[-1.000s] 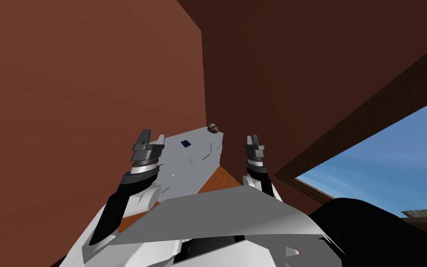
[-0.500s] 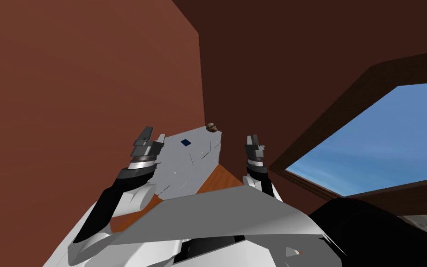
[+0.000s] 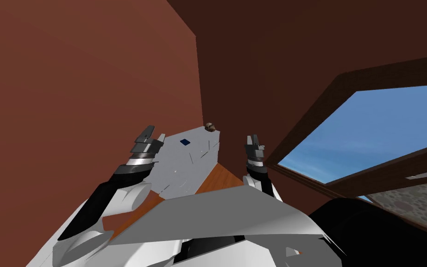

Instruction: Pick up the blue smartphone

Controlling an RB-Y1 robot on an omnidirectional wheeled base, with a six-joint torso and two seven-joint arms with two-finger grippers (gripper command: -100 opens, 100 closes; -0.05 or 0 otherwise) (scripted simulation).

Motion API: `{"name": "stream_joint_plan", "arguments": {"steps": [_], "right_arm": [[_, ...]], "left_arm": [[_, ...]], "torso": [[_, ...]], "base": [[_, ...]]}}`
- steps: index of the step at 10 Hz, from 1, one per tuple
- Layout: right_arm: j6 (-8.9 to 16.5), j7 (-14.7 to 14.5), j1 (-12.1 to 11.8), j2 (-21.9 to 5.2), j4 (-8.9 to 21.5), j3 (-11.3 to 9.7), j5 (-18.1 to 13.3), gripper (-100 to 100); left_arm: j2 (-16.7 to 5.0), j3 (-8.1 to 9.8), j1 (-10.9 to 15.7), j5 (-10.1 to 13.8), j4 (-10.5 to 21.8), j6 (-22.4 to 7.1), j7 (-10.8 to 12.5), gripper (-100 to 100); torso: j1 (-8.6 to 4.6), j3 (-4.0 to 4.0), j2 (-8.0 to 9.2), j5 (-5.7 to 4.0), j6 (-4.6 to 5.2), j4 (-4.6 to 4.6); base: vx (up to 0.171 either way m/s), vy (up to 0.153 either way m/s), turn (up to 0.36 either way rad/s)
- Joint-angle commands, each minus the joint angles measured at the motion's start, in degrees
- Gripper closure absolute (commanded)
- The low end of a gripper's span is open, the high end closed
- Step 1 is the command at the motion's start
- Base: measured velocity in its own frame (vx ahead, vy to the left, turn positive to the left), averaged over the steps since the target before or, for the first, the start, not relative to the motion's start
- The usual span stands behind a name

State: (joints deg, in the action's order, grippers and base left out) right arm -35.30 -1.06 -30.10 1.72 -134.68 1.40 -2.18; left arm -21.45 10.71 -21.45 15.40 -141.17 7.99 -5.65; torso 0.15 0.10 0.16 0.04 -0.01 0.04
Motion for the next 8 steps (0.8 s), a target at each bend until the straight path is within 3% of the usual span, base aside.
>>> {"name": "stream_joint_plan", "arguments": {"steps": [1,2,3,4,6,7,8], "right_arm": [[0.0,0.0,0.0,0.0,0.0,0.0,0.0,0],[0.0,0.0,0.0,0.0,0.0,0.0,0.0,0],[0.0,0.0,0.01,0.0,0.0,0.0,0.0,0],[0.0,0.0,0.0,0.0,0.0,0.0,0.0,0],[0.0,0.0,0.0,0.0,0.0,0.0,0.0,0],[0.0,0.0,-0.01,0.0,0.0,0.0,0.0,0],[0.0,0.0,0.0,0.0,0.0,0.0,0.0,0]], "left_arm": [[-0.2,0.16,0.07,0.33,-0.26,-1.89,-0.04,-100],[-2.36,1.7,0.78,3.02,-0.49,-4.07,-0.04,-100],[-2.36,1.7,0.78,3.02,-0.49,-5.74,-0.04,-100],[-4.55,3.3,1.46,5.5,-0.61,-7.52,-0.04,-100],[-4.55,3.3,1.46,5.79,-0.61,-10.21,-0.04,-100],[-6.77,4.93,2.1,8.4,-0.62,-12.2,-0.03,-100],[-6.77,4.93,2.1,8.61,-0.62,-13.76,-0.03,-100]], "torso": [[0.0,0.0,0.0,0.0,0.0,0.0],[-0.03,-0.02,-0.05,0.0,-0.01,-0.01],[0.0,-0.01,-0.01,-0.01,0.03,-0.01],[0.01,0.0,0.0,0.01,0.0,0.0],[0.01,0.03,0.05,0.01,-0.01,0.01],[-0.05,-0.04,-0.07,0.0,-0.02,-0.01],[-0.02,-0.04,-0.06,-0.01,0.03,-0.02]], "base": [[-0.032,0.019,0.013],[-0.051,0.029,-0.152],[-0.056,0.033,-0.097],[-0.078,0.032,-0.162],[-0.041,0.021,-0.032],[-0.038,0.02,-0.195],[-0.044,0.026,-0.096]]}}
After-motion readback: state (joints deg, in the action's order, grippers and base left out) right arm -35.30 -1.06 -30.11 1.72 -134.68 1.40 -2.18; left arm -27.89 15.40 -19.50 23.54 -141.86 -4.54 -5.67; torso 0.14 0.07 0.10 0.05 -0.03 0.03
